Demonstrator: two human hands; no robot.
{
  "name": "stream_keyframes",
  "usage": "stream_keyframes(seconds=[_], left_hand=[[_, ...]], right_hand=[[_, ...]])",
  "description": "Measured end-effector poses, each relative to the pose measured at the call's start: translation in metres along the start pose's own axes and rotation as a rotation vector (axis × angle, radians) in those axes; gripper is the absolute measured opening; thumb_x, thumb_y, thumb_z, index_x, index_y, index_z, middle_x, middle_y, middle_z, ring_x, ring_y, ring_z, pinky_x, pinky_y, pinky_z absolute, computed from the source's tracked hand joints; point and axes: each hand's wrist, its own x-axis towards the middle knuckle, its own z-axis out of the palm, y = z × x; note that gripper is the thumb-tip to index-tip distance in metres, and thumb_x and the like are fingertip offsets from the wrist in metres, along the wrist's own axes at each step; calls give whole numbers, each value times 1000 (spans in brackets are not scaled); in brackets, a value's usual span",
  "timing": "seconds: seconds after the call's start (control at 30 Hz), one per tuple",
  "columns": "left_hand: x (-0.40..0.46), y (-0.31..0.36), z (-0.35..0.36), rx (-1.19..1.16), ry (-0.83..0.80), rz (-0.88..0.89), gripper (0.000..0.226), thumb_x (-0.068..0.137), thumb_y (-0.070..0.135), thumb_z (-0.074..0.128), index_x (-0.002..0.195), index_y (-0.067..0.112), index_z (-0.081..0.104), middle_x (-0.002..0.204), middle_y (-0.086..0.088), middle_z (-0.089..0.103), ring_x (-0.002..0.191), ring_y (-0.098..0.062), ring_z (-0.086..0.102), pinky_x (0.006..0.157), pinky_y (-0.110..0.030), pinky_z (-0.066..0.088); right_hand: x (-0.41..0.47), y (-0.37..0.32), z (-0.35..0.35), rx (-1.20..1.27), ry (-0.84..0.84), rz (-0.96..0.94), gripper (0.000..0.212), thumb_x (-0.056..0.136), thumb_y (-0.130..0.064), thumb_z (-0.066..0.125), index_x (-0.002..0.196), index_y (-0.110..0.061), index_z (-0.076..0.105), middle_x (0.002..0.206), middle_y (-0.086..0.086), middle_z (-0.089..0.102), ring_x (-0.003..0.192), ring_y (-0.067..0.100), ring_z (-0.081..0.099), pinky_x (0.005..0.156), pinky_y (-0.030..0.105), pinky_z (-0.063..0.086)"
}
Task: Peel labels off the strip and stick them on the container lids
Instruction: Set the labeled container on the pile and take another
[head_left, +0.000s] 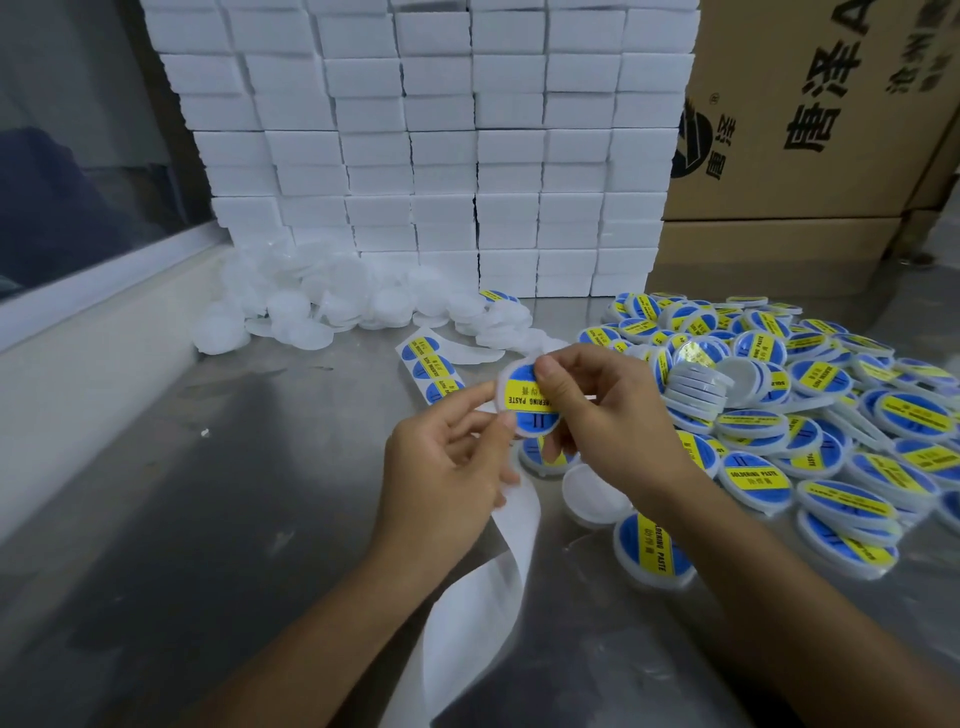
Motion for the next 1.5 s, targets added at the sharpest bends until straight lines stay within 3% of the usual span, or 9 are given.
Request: stream_keyframes(seconds=[0.13,0.27,0.4,0.5,0.67,0.93,1.13,1.23,1.5], left_hand=[[-6,5,2,-52,-55,-170,14,92,22,64,87,35,66,75,3,76,21,-18,42,30,-16,30],[-6,6,4,-100,-107,-233,16,94,22,61,82,18,71,83,5,77,19,-13,32,30,-13,25],[0,2,-3,-102,-62,-266,21,97,21,56,95,9,72,88,0,77,22,-11,26,31,-13,23],[5,0,-9,-102,-38,-277,18,97,19,56,100,7,69,89,-2,77,23,-11,25,31,-14,22],[2,3,-7,-17,-95,-139,17,90,11,63,84,23,73,71,7,75,27,-1,43,33,-10,33],[6,-5,-9,112,-163,69,26,85,3,69,84,29,74,79,14,76,77,-6,73,68,-14,55],[8,-2,-12,4,-38,1,34,89,6,65,71,33,76,73,10,75,26,-3,41,33,-11,34],[13,-2,-16,8,-24,-43,13,90,13,63,95,14,75,79,4,77,23,-9,33,33,-14,30],[13,-1,-16,32,-74,-18,18,91,6,61,90,22,70,76,6,76,25,-7,35,33,-16,34]], right_hand=[[2,3,-11,67,-155,97,20,99,-15,52,94,-6,70,65,15,68,42,18,58,41,23,46],[5,8,-21,278,-270,267,18,94,-10,53,98,-11,71,67,11,69,44,15,59,45,21,49],[5,10,-24,428,-382,332,41,75,-6,68,115,-10,68,95,13,73,64,18,67,63,23,57],[6,5,-20,407,-328,308,44,66,-9,75,109,-12,71,93,19,73,62,19,69,58,23,57],[6,2,-16,312,-162,198,14,73,-27,72,73,-14,76,58,16,62,37,14,51,39,19,41],[0,0,-4,148,-9,185,50,58,-42,81,75,1,61,56,10,65,38,14,48,39,22,41],[-2,-5,1,230,-163,198,39,69,-18,78,104,-11,63,79,10,72,65,19,66,53,24,54],[-2,-5,0,275,-111,154,27,77,-12,74,100,-4,62,69,12,70,54,18,61,52,26,54],[-2,-1,3,217,-16,108,13,91,-15,63,89,-2,63,62,12,67,47,17,59,45,26,52]])
